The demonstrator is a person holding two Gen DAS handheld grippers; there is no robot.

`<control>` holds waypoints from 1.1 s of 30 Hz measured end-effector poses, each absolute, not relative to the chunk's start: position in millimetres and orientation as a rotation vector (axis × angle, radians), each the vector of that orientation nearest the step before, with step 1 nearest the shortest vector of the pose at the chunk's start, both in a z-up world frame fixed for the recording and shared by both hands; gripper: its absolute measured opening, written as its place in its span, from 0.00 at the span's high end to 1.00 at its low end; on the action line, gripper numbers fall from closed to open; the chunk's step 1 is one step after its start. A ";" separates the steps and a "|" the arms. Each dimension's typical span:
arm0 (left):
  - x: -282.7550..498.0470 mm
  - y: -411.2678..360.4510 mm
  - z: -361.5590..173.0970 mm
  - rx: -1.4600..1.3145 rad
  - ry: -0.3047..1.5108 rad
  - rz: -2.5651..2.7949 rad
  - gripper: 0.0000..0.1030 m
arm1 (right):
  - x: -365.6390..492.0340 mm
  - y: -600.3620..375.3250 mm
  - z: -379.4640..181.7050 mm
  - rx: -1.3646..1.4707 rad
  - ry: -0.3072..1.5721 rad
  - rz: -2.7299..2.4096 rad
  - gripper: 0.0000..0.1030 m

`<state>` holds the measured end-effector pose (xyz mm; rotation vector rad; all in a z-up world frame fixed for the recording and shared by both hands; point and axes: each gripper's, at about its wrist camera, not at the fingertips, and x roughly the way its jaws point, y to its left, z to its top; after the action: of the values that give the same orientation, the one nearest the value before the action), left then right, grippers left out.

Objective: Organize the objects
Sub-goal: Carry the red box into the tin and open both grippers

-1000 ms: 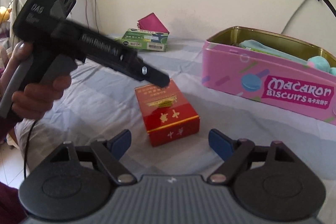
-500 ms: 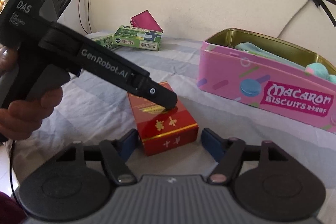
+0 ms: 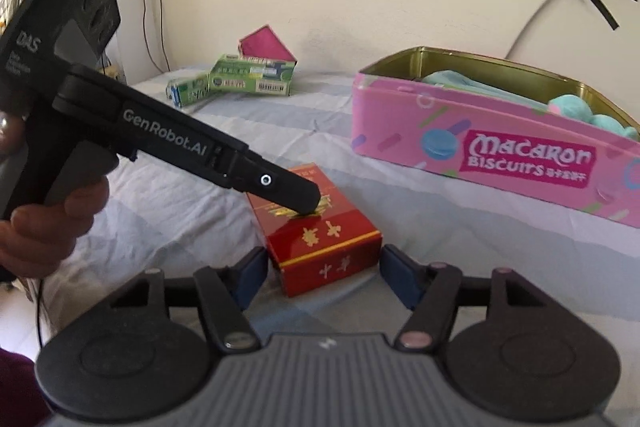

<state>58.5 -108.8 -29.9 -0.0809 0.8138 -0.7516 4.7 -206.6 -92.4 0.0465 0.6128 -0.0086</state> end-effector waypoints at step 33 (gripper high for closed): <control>260.8 -296.4 21.6 0.061 0.698 -0.611 0.47 | 179.2 -389.8 -37.7 -0.224 0.603 -0.222 0.34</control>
<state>260.8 -296.4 21.6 0.0609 0.6978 -0.6115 179.2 -389.8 -37.7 -0.2235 0.6028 -0.2225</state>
